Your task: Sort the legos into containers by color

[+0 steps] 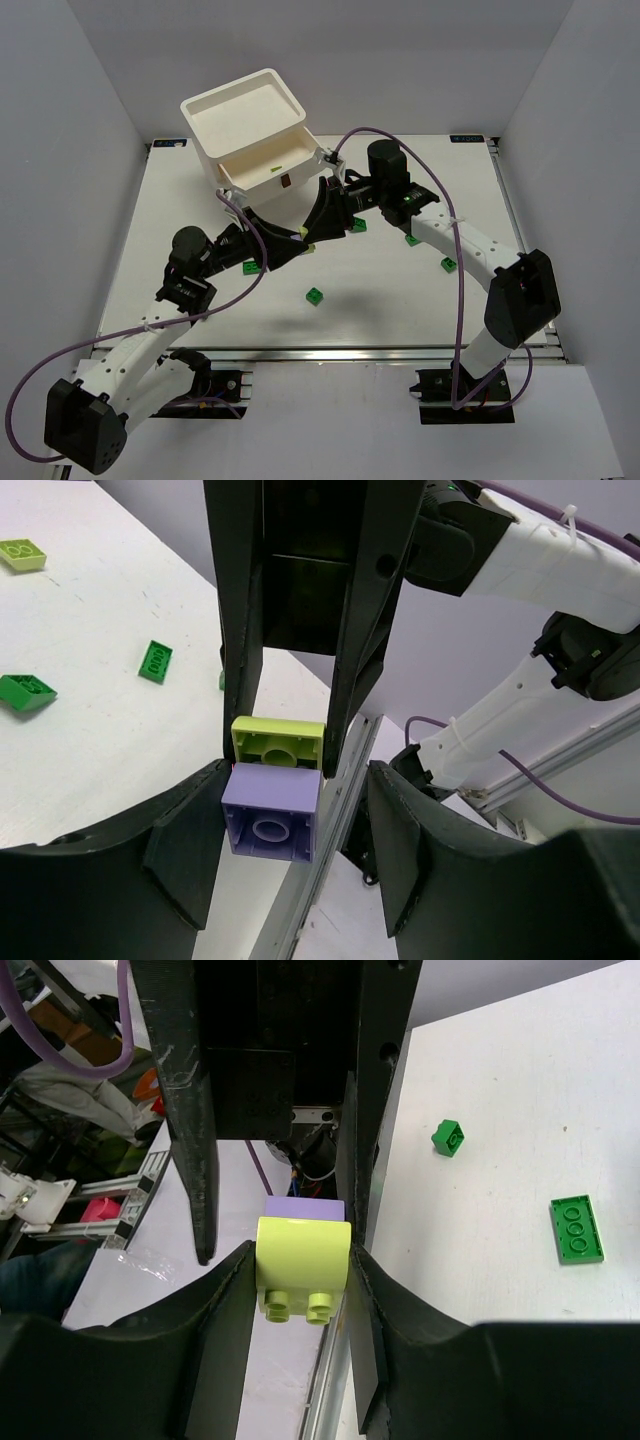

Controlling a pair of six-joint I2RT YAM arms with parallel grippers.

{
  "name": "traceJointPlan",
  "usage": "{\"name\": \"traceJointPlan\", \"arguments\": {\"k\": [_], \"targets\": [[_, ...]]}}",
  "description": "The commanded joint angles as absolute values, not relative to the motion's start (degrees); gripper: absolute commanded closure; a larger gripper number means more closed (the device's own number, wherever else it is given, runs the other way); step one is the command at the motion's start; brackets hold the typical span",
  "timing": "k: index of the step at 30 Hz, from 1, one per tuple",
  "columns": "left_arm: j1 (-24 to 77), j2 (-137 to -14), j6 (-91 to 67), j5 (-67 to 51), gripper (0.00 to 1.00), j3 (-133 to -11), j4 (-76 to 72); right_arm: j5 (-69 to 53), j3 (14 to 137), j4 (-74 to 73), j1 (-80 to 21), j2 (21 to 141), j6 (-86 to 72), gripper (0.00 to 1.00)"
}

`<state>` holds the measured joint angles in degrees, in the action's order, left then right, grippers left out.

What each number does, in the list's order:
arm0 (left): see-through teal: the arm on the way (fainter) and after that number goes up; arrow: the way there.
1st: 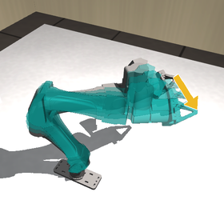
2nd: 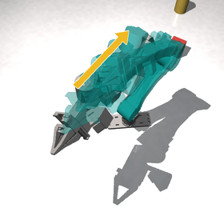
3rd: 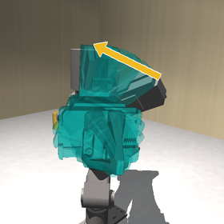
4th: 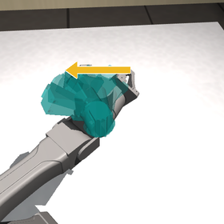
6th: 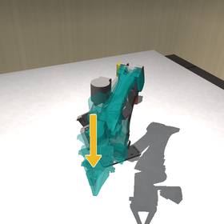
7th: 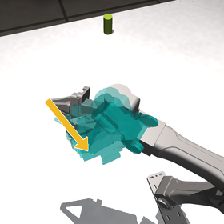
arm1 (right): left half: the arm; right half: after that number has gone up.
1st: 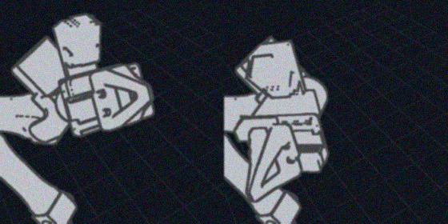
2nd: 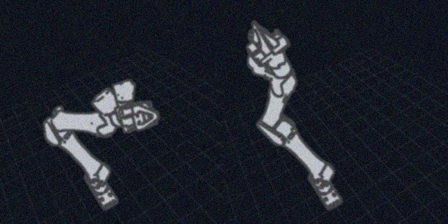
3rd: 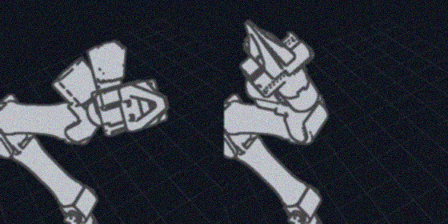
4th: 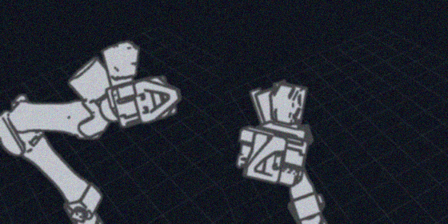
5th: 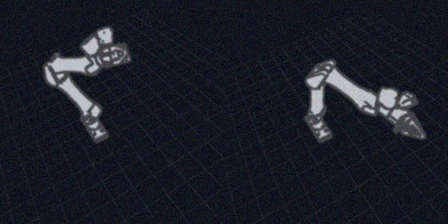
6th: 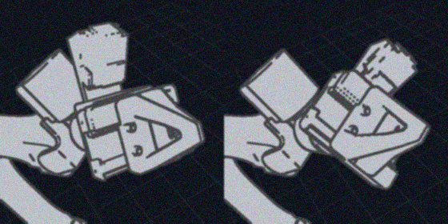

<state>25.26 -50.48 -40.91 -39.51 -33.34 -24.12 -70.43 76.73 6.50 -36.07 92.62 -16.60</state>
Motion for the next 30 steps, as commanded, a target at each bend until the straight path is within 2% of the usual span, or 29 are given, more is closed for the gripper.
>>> {"name": "traceJointPlan", "arguments": {"k": [1, 5, 10, 19, 30], "targets": [[25.49, -49.04, -38.59, -38.23, 0.34, -36.21, -21.36, -69.96, 79.1, 5.1, -35.86, 90.88, -14.33, 1.0], [25.49, -48.96, -38.23, -38.23, 0.4, -35.95, -20.57, -69.87, 79.1, 5.19, -36.04, 90.88, -14.33, 1.0], [25.49, -48.96, -37.88, -38.41, 0.42, -35.77, -20.04, -69.96, 79.54, 5.27, -35.95, 90.7, -14.5, 1.0], [25.49, -48.43, -36.48, -38.23, 0.3, -36.56, -17.58, -70.22, 79.8, 5.27, -35.95, 90.35, -14.33, 1.0], [25.49, -47.46, -35.33, -37.53, 0.31, -36.47, -15.82, -70.49, 79.98, 5.19, -35.6, 89.91, -14.15, 1.0]]}}
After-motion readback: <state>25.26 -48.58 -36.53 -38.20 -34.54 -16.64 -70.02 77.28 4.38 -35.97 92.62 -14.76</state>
